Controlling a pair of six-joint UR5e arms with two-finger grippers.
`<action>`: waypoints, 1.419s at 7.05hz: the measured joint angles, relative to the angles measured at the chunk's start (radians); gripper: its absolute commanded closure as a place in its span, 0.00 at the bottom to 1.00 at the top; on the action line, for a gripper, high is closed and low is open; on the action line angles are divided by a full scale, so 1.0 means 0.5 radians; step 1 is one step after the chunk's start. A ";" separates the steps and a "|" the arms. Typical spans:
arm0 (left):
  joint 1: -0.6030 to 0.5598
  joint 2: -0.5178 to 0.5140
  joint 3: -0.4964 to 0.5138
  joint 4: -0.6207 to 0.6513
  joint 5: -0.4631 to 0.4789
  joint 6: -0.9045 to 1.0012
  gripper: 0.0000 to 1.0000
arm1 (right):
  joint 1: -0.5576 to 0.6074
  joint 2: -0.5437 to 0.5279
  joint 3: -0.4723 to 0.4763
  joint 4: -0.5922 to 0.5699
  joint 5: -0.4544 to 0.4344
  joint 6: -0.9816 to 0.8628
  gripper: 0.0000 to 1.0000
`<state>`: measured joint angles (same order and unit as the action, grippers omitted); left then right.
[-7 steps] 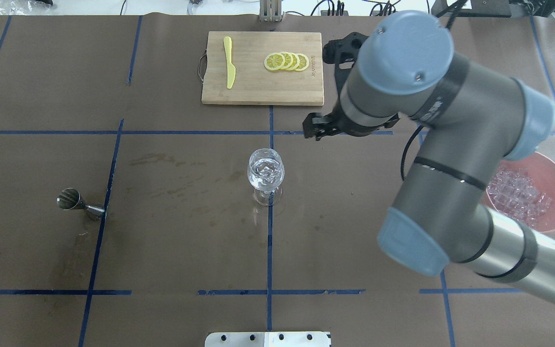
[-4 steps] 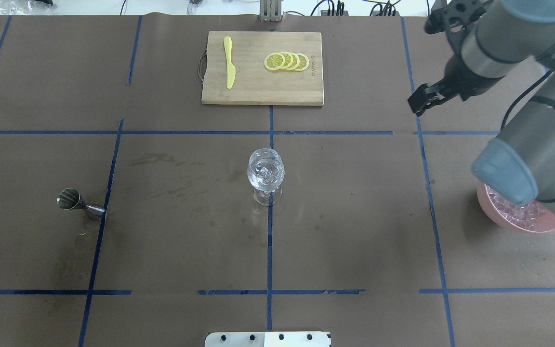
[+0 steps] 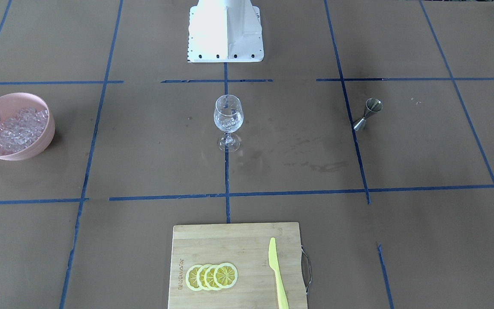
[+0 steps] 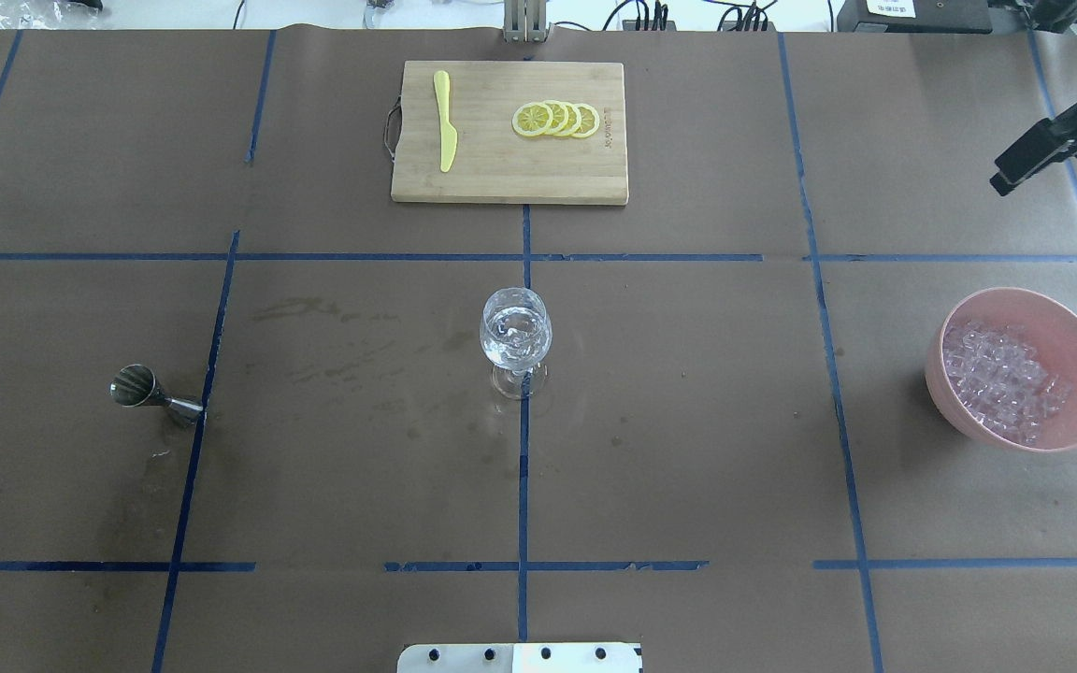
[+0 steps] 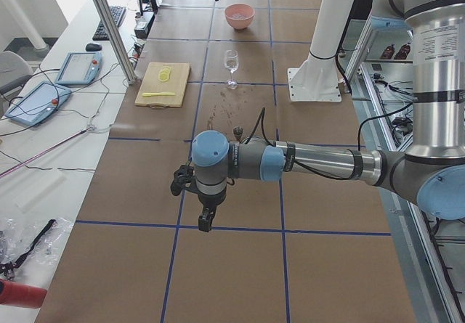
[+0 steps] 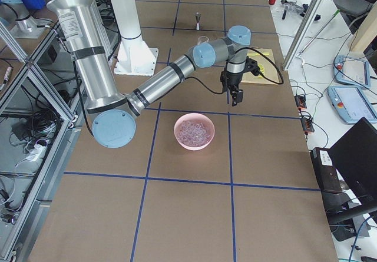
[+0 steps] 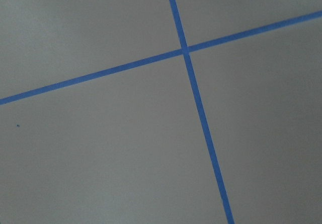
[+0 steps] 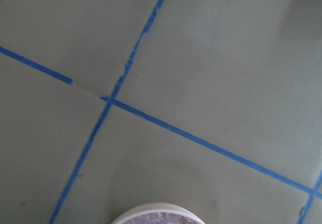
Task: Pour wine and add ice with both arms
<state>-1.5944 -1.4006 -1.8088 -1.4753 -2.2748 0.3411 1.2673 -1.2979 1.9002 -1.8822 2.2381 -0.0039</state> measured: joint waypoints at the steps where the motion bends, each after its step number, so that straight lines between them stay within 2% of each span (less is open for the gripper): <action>1: -0.003 0.024 -0.008 0.010 -0.011 -0.004 0.00 | 0.138 -0.126 -0.050 0.000 0.059 -0.175 0.00; 5: -0.035 0.037 -0.014 -0.003 -0.164 -0.081 0.00 | 0.564 -0.660 -0.123 0.050 0.072 -0.381 0.00; 8: -0.039 0.002 -0.008 -0.014 -0.155 -0.069 0.00 | 0.774 -0.855 -0.137 0.087 0.080 -0.488 0.00; 10: -0.041 -0.002 -0.007 -0.016 -0.155 -0.064 0.00 | 0.801 -0.904 -0.137 0.119 0.094 -0.475 0.00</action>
<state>-1.6149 -1.4017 -1.8124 -1.4832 -2.3522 0.3090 1.6680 -1.7497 1.8314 -1.8225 2.2852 -0.2414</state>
